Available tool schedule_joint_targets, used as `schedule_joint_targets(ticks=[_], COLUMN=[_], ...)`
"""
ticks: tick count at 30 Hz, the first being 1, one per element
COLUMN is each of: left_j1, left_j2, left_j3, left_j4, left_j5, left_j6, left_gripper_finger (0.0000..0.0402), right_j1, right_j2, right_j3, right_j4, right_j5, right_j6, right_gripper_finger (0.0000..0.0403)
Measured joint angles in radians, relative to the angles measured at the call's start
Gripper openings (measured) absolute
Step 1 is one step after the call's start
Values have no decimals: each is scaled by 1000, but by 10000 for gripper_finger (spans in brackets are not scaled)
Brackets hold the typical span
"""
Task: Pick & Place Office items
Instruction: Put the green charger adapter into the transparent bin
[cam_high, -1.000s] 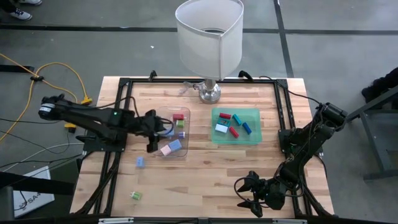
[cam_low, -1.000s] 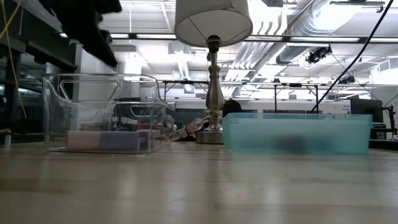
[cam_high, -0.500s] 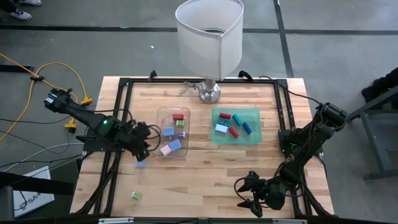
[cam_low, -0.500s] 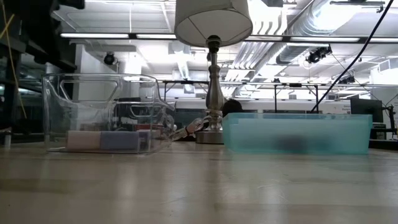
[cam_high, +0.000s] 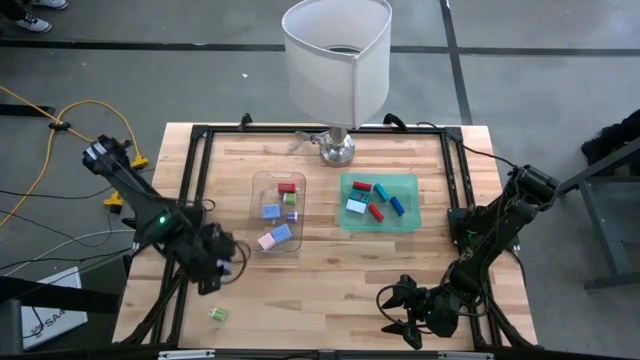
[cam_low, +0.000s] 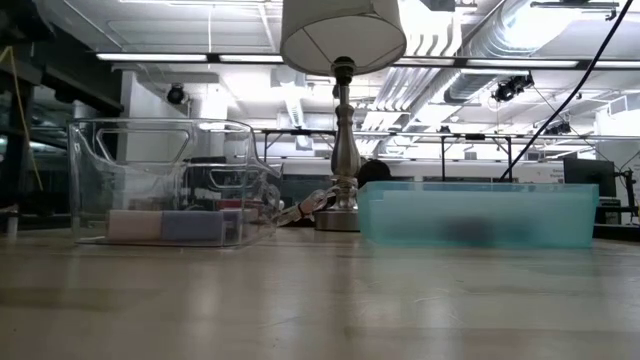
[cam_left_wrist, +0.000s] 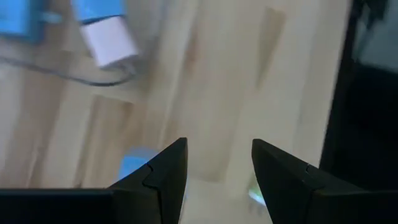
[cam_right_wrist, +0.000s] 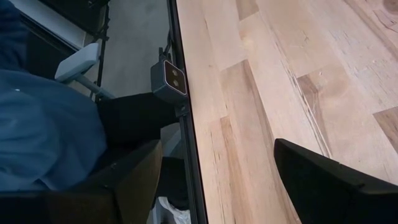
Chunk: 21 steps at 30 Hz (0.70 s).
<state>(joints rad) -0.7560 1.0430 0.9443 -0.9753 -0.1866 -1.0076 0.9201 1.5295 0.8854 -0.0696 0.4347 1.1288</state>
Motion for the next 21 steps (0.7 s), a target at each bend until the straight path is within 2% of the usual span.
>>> schedule_joint_targets(ticks=[5, 14, 21], left_j1=[-98, -243, -302], left_j2=[46, 147, 182], left_j3=[0, 0, 18], left_j4=[61, 235, 249], left_j5=[8, -29, 1], left_j6=[71, 94, 70], left_gripper_finger=[173, 170, 149], right_j1=[0, 0, 0], right_j2=[0, 0, 0], right_j3=[0, 0, 0], right_j4=[0, 0, 0], right_j5=[0, 0, 0], right_j6=[0, 0, 0], right_gripper_finger=[298, 298, 298])
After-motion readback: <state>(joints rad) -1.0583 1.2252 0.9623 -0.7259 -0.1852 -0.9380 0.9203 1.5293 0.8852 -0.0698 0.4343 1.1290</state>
